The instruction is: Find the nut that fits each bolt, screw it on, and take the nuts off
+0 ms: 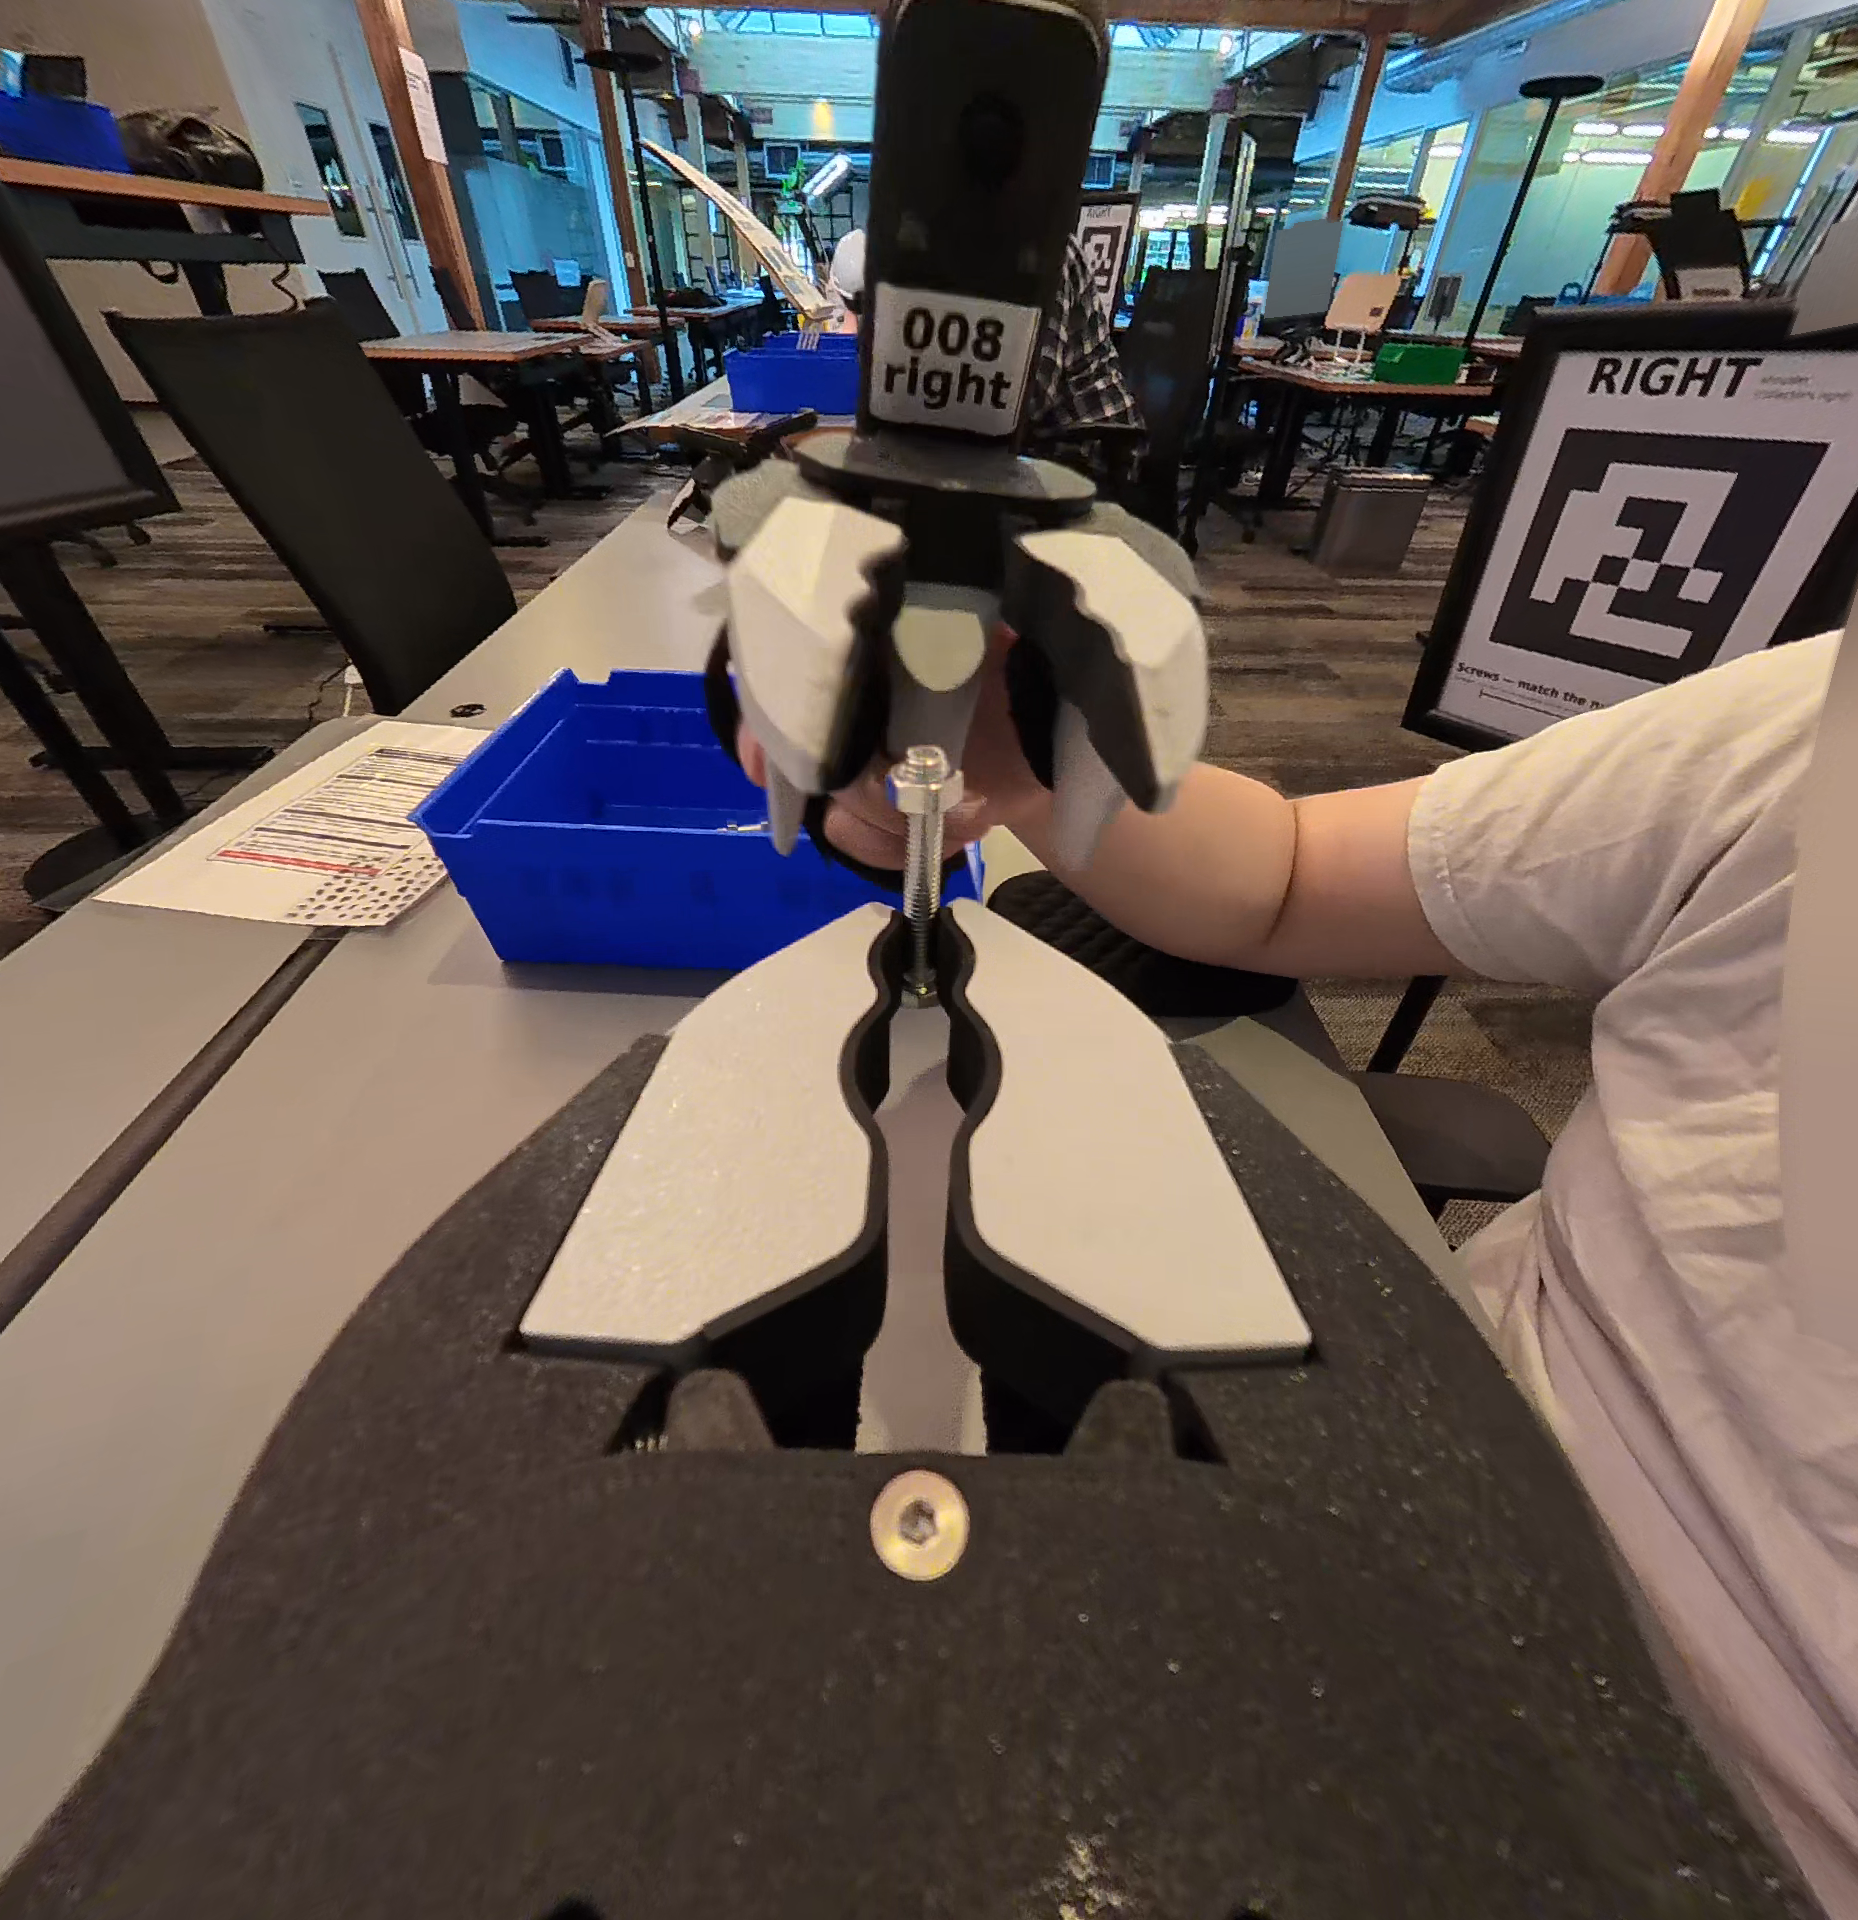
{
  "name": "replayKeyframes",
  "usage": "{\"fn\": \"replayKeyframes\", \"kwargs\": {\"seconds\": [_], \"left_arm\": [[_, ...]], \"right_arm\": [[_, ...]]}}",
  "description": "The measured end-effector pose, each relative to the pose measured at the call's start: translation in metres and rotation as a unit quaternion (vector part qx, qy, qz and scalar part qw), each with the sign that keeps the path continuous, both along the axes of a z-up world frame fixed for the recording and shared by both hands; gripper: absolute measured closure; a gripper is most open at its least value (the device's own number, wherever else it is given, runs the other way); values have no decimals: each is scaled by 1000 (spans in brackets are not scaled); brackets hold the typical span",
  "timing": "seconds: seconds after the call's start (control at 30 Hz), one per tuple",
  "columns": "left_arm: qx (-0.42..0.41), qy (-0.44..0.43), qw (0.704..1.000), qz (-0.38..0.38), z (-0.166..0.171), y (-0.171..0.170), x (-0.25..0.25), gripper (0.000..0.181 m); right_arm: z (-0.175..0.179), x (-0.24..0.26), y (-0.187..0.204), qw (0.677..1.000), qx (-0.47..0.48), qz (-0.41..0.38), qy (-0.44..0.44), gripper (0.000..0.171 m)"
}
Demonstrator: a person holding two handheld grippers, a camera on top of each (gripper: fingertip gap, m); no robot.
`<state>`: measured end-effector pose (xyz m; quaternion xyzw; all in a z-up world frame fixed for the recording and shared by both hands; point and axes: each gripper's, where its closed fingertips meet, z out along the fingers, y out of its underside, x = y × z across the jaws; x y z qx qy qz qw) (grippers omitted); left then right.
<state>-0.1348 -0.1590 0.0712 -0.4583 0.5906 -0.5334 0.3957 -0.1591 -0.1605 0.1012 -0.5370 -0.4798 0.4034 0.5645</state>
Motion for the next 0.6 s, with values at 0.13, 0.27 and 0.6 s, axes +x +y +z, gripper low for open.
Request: {"fn": "replayKeyframes", "kwargs": {"seconds": [0.13,0.27,0.6], "left_arm": [[-11,-5,999,30,4,16,-5,177],[-22,-8,1000,7,5,9,-5,177],[-30,-6,999,27,4,18,-6,177]], "right_arm": [[0,6,-11,999,18,25,-22,167],[7,9,3,1000,7,-18,9,142],[5,9,-1,1000,14,-5,1,161]]}}
